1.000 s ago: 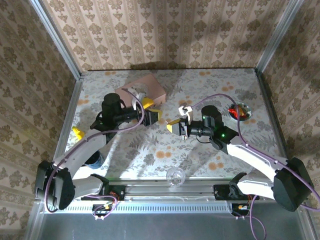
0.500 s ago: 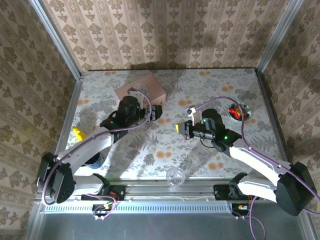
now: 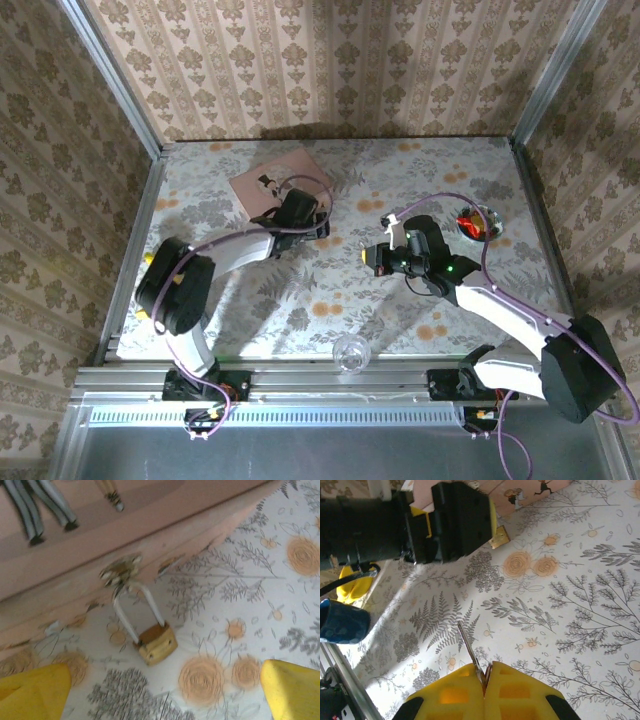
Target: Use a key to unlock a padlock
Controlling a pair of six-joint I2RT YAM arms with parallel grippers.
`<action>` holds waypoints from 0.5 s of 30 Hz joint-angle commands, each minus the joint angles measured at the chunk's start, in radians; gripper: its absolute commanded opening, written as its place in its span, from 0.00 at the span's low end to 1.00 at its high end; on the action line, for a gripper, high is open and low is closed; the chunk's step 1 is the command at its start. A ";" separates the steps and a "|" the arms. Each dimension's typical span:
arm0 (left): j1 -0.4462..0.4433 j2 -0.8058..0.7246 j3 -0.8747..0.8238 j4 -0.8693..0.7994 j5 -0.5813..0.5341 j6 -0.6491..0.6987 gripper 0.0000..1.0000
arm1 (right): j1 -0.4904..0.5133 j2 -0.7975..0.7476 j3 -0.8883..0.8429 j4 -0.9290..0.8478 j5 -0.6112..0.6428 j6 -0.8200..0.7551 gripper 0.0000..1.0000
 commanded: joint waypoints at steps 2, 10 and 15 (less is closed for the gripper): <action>0.012 0.063 0.080 -0.109 -0.054 -0.013 0.98 | -0.009 0.007 0.003 -0.018 0.008 0.020 0.00; 0.052 0.122 0.109 -0.100 -0.031 -0.030 0.97 | -0.032 0.022 -0.013 0.016 0.007 0.024 0.00; 0.072 0.135 0.123 -0.112 -0.041 -0.032 0.97 | -0.052 0.035 -0.007 0.023 -0.014 0.024 0.00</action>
